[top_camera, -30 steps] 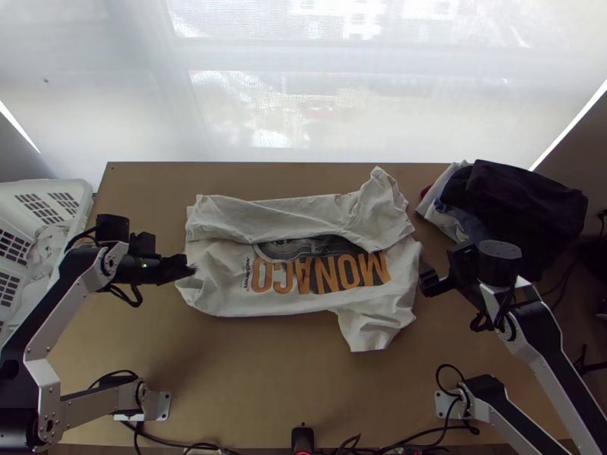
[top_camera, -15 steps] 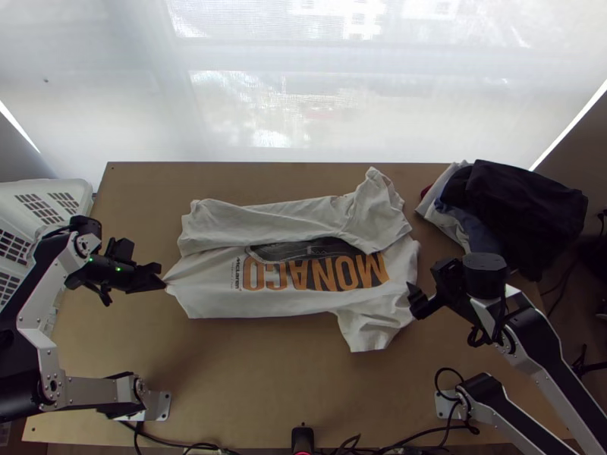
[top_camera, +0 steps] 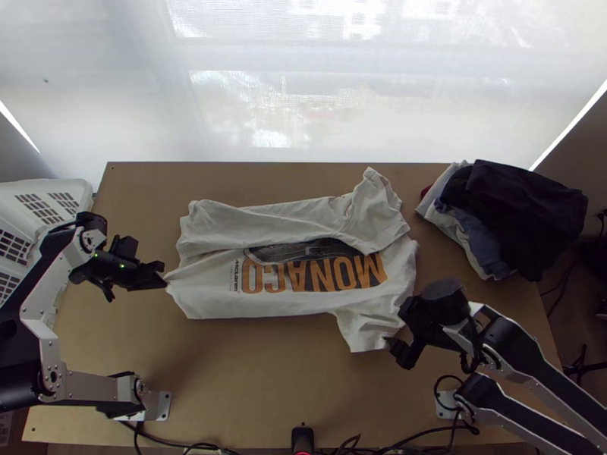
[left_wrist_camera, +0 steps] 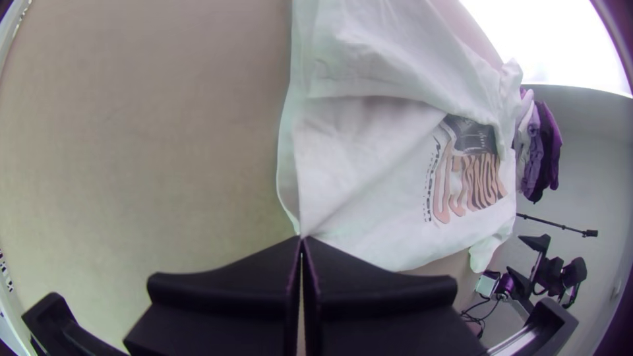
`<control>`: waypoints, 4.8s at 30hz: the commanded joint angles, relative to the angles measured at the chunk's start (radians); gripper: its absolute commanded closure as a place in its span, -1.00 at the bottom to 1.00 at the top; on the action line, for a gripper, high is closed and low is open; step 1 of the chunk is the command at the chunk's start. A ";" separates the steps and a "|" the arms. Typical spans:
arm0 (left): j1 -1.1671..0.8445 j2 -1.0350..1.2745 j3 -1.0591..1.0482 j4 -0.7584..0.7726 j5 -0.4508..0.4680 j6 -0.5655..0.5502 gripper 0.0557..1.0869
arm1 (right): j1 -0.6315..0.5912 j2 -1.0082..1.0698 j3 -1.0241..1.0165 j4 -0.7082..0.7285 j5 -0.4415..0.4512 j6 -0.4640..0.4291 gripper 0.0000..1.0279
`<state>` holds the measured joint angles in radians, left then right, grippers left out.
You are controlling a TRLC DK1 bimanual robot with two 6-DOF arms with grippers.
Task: Fold the t-shirt
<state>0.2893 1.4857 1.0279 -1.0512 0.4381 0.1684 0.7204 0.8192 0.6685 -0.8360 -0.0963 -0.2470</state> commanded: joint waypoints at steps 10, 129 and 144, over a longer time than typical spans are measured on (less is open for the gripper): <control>-0.072 -0.008 0.014 0.030 -0.001 -0.052 0.93 | 0.248 0.098 -0.109 0.078 -0.017 -0.063 -0.81; -0.168 0.559 0.910 -0.113 -0.177 -0.136 0.93 | -0.409 0.931 0.810 0.442 0.086 -0.186 0.95; -0.193 0.766 1.215 -0.190 -0.188 -0.136 0.93 | -0.447 1.072 0.928 0.431 0.084 -0.215 0.95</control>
<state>0.1093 2.1616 2.1082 -1.2106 0.2523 0.0315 0.2928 1.8324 1.5528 -0.3992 -0.0120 -0.4519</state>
